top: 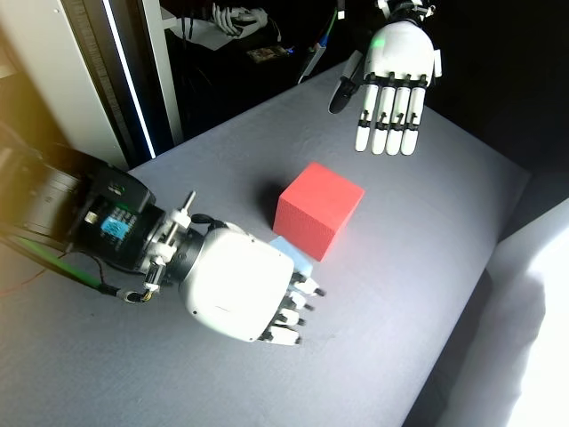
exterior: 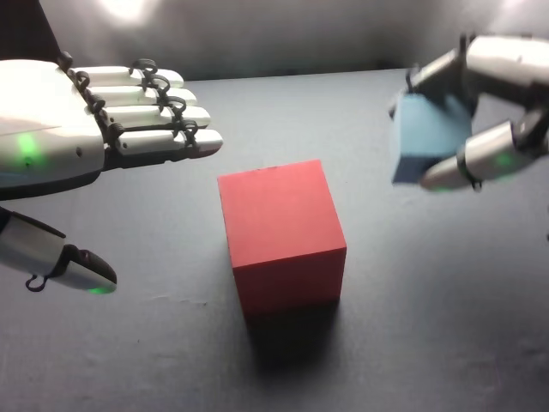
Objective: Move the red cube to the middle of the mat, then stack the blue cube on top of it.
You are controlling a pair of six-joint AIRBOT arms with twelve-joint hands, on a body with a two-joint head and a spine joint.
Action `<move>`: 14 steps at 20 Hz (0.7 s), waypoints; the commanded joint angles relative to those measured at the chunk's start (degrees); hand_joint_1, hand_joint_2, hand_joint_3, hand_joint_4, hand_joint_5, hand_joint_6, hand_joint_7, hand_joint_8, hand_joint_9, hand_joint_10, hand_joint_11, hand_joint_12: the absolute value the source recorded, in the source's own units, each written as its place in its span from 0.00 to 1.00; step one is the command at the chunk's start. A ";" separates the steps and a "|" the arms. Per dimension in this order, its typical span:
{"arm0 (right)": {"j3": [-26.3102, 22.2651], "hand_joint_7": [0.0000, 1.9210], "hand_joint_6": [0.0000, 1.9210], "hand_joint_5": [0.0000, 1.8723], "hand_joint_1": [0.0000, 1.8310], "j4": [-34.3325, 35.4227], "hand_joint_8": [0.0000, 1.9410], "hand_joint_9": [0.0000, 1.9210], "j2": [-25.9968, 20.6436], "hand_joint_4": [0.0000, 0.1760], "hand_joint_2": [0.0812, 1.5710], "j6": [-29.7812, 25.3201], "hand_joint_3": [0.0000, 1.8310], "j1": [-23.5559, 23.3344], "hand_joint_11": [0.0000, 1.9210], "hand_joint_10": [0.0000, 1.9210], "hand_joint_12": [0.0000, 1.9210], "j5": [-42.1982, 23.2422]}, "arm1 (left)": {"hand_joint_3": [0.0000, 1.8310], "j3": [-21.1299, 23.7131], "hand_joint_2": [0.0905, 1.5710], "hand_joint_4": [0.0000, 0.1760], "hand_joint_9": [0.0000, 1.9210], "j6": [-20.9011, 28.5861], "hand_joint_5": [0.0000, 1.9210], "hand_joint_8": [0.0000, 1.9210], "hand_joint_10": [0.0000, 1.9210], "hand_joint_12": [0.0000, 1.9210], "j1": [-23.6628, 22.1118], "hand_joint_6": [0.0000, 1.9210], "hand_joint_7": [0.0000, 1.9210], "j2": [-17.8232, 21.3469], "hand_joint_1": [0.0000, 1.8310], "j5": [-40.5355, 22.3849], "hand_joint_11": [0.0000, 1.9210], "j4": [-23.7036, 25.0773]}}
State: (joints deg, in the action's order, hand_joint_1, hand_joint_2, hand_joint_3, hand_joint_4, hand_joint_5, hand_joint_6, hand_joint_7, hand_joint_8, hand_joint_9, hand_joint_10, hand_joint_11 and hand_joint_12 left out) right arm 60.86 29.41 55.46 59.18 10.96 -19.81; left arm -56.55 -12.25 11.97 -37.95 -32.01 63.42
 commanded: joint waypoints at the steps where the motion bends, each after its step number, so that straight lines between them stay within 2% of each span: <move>1: 0.37 0.53 0.49 0.48 0.75 -2.27 0.57 0.42 -0.74 0.00 0.71 -2.00 0.00 -1.48 0.24 0.66 0.70 -3.57 | 0.00 -0.39 0.61 0.00 0.00 -0.12 0.02 0.00 0.00 0.00 -0.51 0.00 0.01 0.91 0.28 -3.14 0.00 -2.52; 5: 2.80 0.53 0.49 0.49 0.75 -19.58 0.55 0.43 -0.44 0.00 0.70 -23.09 0.00 -5.54 0.25 0.65 0.70 0.50 | 0.01 -1.22 0.62 0.00 0.01 -0.12 0.03 0.00 0.00 0.00 -0.50 0.00 0.02 0.88 0.27 -3.14 0.00 -2.24; 6: 3.88 0.54 0.50 0.49 0.75 -29.94 0.52 0.43 0.32 0.00 0.70 -33.32 0.00 -7.04 0.25 0.64 0.70 1.08 | 0.00 -1.46 0.62 0.00 0.01 -0.12 0.03 0.01 0.00 0.00 -0.52 0.00 0.03 0.90 0.25 -3.14 0.00 -2.24; 7: 4.46 0.55 0.51 0.48 0.75 -37.47 0.51 0.43 0.77 0.00 0.70 -39.83 0.00 -7.85 0.24 0.64 0.69 1.07 | 0.01 -1.55 0.62 0.00 0.01 -0.12 0.02 0.00 0.00 0.00 -0.52 0.00 0.02 0.92 0.25 -3.15 0.00 -2.25; 8: 4.91 0.54 0.51 0.47 0.75 -45.53 0.55 0.42 1.26 0.00 0.70 -46.84 0.00 -8.78 0.23 0.66 0.76 1.06 | 0.00 -1.64 0.63 0.00 0.01 -0.12 0.02 0.01 0.00 0.00 -0.52 0.00 0.03 0.92 0.25 -3.15 0.00 -2.27; 9: 5.13 0.53 0.54 0.45 0.75 -50.52 0.57 0.41 1.61 0.00 0.71 -51.17 0.00 -9.36 0.22 0.67 0.76 1.04 | 0.01 -1.66 0.64 0.00 0.01 -0.12 0.02 0.00 0.00 0.00 -0.52 0.00 0.03 0.92 0.19 -3.15 0.00 -2.35; 10: 5.47 0.54 0.51 0.47 0.75 -59.45 0.54 0.42 2.30 0.00 0.70 -58.95 0.00 -10.14 0.22 0.65 0.74 0.64 | 0.01 -1.65 0.66 0.00 0.01 -0.12 0.02 0.00 0.00 0.00 -0.52 0.00 0.03 0.91 0.14 -3.15 0.00 -2.42; 11: 5.63 0.56 0.47 0.50 0.75 -64.12 0.51 0.43 2.81 0.00 0.69 -63.32 0.00 -10.46 0.24 0.64 0.73 0.10 | 0.01 -1.62 0.67 0.00 0.00 -0.12 0.02 0.00 0.00 0.00 -0.52 0.00 0.02 0.91 0.12 -3.14 0.00 -2.44; 13: 5.66 0.55 0.48 0.50 0.75 -67.21 0.52 0.43 3.88 0.00 0.69 -66.12 0.00 -10.58 0.24 0.64 0.72 0.01 | 0.01 -1.60 0.67 0.00 0.01 -0.12 0.02 0.00 0.00 0.00 -0.52 0.00 0.02 0.91 0.11 -3.14 0.00 -2.55; 14: 5.72 0.55 0.50 0.49 0.75 -68.40 0.51 0.43 4.52 0.00 0.70 -67.39 0.00 -10.65 0.24 0.63 0.70 -0.20 | 0.01 -1.62 0.70 0.00 0.00 -0.12 0.02 0.00 0.00 0.00 -0.52 0.00 0.01 0.91 0.08 -3.14 0.00 -2.58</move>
State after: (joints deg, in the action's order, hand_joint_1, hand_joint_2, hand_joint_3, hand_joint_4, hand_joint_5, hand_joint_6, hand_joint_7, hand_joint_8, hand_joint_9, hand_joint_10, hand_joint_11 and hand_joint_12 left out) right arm 66.39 -40.71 60.88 -7.97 1.23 -14.74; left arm -57.84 -12.27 11.99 -37.95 -32.14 63.59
